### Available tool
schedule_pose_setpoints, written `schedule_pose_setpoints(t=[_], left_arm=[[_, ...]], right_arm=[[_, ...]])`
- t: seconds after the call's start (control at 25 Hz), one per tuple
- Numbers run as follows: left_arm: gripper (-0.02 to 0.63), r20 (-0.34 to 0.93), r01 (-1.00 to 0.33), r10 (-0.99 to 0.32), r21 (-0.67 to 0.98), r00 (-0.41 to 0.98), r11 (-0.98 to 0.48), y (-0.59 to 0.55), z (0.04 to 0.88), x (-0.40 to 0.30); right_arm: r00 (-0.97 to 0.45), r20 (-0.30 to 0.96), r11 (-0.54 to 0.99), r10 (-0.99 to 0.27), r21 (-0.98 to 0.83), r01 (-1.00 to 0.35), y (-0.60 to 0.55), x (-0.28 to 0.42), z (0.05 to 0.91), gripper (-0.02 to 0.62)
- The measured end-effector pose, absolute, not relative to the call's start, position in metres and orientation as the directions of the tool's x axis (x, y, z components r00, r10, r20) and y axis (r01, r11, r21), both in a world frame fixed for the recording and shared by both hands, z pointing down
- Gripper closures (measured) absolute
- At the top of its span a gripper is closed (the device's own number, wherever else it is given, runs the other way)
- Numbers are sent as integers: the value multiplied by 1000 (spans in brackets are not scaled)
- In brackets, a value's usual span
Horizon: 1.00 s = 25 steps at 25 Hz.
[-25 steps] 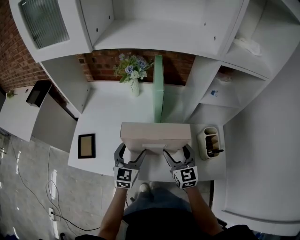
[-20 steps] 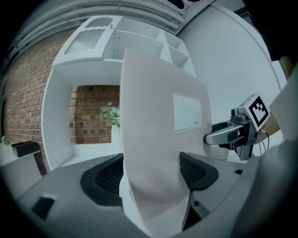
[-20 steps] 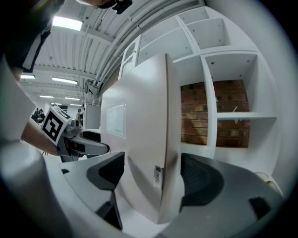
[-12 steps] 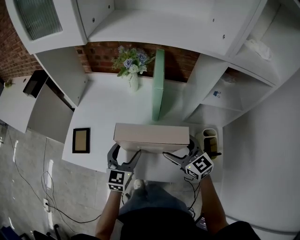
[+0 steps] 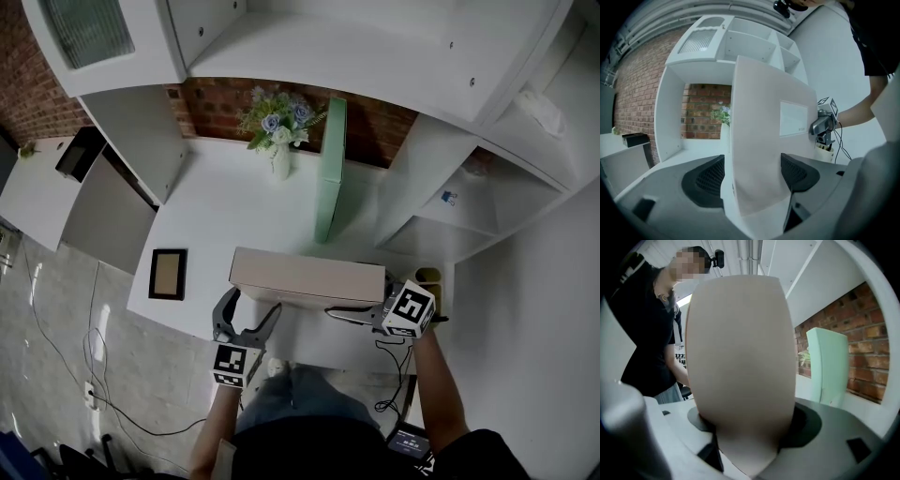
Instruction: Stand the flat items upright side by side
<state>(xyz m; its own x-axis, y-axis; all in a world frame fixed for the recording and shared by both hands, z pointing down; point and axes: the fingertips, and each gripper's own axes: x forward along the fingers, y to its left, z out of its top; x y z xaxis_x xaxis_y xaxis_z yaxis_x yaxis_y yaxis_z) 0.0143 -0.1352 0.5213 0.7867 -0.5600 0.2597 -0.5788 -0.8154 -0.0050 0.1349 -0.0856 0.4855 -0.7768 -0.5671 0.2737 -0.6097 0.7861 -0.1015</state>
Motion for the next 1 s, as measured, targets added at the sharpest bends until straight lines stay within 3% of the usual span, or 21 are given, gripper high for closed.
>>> schedule_pose_setpoints(t=[0.04,0.24,0.56,1.0], left_arm=[[261,261,-579,-560,-6,786,-815,-135,521,14],[261,262,-570,-554,-16,790,-821,-136,520,16],[261,218,-507,-500,-26,838,-861,-131,504,37],[261,198,-350,-344,-6,918,-937,-110,502,98]], right_arm=[[-782,275,795,-560,-89,-600,-85,133,485,253],[-771,262,797,-580,-16,-604,-79,129,483,315],[-659,187,671,-728,-4,-742,-58,147,468,337],[-241,191,236,-951,-49,-970,-5,216,444,336]])
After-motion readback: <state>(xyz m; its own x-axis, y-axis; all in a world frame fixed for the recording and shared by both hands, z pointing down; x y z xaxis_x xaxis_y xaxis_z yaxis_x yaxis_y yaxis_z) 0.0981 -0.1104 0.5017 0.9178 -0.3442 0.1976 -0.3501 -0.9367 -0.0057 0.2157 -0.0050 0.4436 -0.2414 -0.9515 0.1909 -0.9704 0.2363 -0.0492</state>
